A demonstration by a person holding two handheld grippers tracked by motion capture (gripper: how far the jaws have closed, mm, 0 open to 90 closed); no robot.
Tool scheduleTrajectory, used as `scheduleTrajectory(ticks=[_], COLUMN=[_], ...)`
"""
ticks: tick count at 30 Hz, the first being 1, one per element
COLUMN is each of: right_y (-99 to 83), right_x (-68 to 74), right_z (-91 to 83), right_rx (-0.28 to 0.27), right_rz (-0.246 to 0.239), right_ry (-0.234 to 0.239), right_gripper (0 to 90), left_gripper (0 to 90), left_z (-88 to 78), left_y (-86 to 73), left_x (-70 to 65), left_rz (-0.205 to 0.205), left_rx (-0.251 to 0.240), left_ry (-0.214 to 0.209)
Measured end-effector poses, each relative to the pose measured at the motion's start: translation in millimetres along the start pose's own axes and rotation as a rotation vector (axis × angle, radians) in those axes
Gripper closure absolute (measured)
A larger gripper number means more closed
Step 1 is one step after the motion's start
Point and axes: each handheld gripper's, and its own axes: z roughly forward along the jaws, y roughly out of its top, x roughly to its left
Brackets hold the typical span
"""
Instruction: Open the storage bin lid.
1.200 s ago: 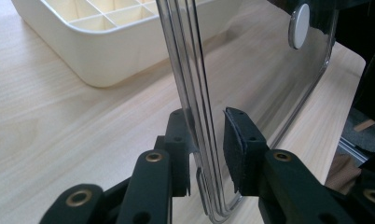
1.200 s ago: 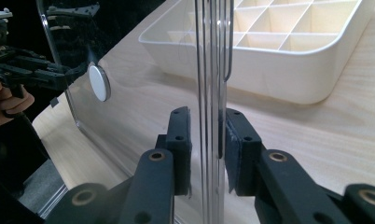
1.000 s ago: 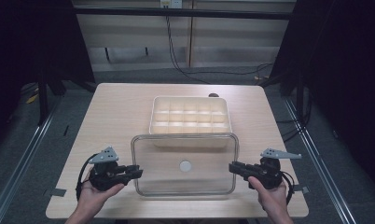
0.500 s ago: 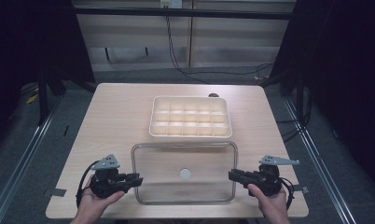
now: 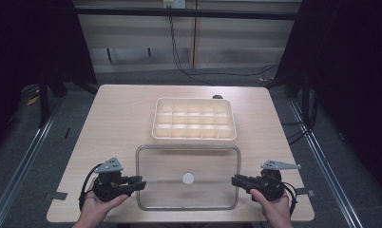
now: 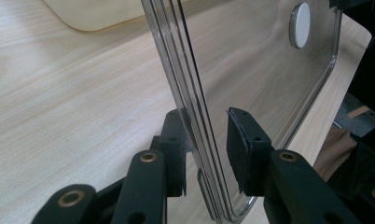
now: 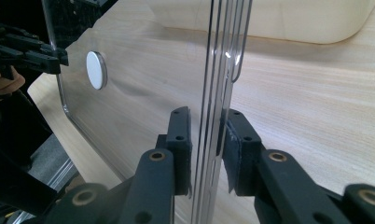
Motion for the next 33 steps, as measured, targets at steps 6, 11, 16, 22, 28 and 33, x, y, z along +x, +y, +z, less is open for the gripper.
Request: scheduleTrajectory(ticks=[6, 11, 16, 22, 28, 33], right_y=[-0.3, 0.8, 1.7, 2.5, 8.8, 4.7], right_x=[-2.2, -4.6, -8.3, -12.3, -11.8, -16.8], right_z=[2.6, 9.5, 13.6, 20.0, 28.1, 33.3], right_rx=[0.008, 0.020, 0.032, 0.056, 0.100, 0.095], right_rz=[0.003, -0.005, -0.002, 0.007, -0.006, 0.011], right_ry=[-0.001, -0.025, -0.037, -0.056, -0.095, -0.094], right_gripper=[73.2, 70.1, 68.6, 65.1, 61.6, 59.2], left_gripper=[67.4, 64.0, 63.8, 62.7, 61.6, 60.1], left_z=[3.0, 8.5, 12.3, 18.3, 21.5, 27.7], left_y=[-0.6, 0.4, 1.1, 3.0, 3.9, 4.1], left_x=[2.2, 4.0, 9.3, 13.5, 16.8, 21.2], left_rz=[-0.009, 0.010, 0.004, -0.020, -0.033, -0.048], left_rx=[0.001, 0.028, 0.033, 0.061, 0.081, 0.093], left_ry=[-0.002, 0.026, 0.024, 0.033, 0.037, 0.034])
